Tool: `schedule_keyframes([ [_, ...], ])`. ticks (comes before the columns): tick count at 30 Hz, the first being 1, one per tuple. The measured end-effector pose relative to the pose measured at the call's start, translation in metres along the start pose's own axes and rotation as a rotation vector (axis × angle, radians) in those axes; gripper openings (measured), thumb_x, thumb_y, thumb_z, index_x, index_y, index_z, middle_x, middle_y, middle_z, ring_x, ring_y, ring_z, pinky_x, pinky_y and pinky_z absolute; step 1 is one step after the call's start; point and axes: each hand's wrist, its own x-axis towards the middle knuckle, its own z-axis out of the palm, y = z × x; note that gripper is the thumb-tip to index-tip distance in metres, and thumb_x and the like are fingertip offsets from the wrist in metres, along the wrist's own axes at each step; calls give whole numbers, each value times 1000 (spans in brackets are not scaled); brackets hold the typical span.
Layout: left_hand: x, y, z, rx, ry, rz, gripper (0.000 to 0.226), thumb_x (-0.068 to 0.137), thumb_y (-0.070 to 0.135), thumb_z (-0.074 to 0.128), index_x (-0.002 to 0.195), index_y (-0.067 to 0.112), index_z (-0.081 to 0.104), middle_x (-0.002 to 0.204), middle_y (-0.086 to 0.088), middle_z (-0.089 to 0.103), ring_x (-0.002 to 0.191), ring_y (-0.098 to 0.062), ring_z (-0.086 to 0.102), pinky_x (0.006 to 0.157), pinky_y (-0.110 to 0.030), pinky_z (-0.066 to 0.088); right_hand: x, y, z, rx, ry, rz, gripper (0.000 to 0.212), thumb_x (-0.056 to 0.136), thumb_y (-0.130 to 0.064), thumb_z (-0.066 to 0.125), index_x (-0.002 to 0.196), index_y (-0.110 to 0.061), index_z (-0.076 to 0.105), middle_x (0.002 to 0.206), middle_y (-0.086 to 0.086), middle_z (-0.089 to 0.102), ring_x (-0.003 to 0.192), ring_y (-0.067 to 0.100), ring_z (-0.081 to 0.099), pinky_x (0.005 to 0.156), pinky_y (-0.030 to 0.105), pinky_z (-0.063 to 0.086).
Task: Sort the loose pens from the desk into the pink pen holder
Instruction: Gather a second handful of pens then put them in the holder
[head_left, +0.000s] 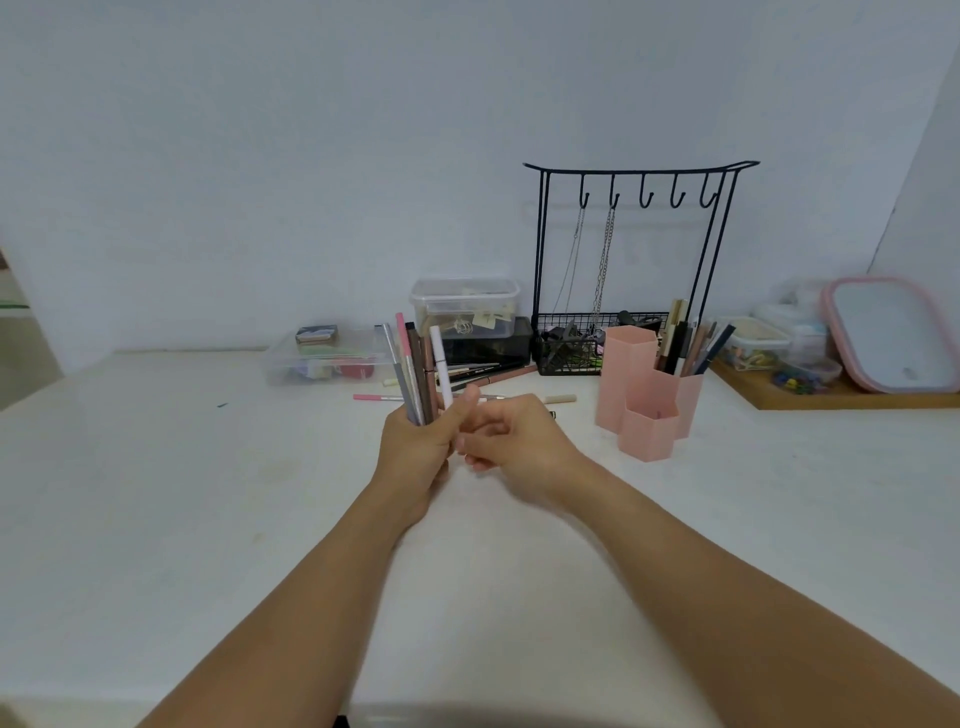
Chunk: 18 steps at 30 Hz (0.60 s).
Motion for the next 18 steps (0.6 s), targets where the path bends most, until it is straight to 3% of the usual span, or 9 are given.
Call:
schedule_keyframes([
  [3, -2, 0, 2, 17, -1, 40, 21, 81, 22, 84, 80, 4, 72, 59, -5, 68, 41, -12, 57, 39, -20, 42, 2, 9, 5, -91, 10, -78, 4, 81, 7, 73, 84, 9, 70, 67, 18, 66, 58, 23, 61, 59, 35, 53],
  [6, 0, -4, 4, 81, 18, 40, 25, 89, 21, 77, 72, 9, 65, 51, 1, 62, 40, -10, 55, 39, -20, 42, 3, 16, 7, -139, 42, -98, 7, 76, 8, 76, 74, 4, 70, 64, 24, 67, 53, 22, 61, 58, 34, 51],
  [10, 7, -8, 2, 118, 68, -15, 35, 91, 33, 74, 72, 8, 57, 53, -7, 52, 40, -18, 47, 40, -24, 37, 3, 13, 1, -93, -27, -22, 8, 79, 0, 78, 80, 6, 71, 70, 29, 67, 57, 23, 60, 62, 35, 53],
  [13, 11, -9, 1, 69, 102, -65, 39, 95, 33, 66, 70, 5, 55, 54, -11, 53, 44, -25, 54, 45, -31, 46, 7, 7, -10, -57, 10, 46, 10, 83, -8, 78, 88, 0, 74, 75, 15, 69, 62, 17, 61, 58, 29, 54],
  [16, 12, -9, 1, 30, 83, -82, 31, 98, 27, 62, 79, 3, 59, 55, -9, 55, 57, -25, 67, 44, -32, 50, 16, 12, -30, -413, 284, -50, 15, 92, -17, 67, 105, -13, 73, 102, 5, 72, 86, 19, 64, 77, 34, 52],
  [18, 12, -10, 0, 57, 69, -81, 27, 99, 29, 64, 91, 3, 61, 59, -6, 54, 53, -18, 61, 39, -29, 46, 18, 20, -43, -789, 280, -40, 28, 97, -20, 59, 123, -12, 65, 124, 6, 64, 111, 25, 59, 95, 36, 47],
])
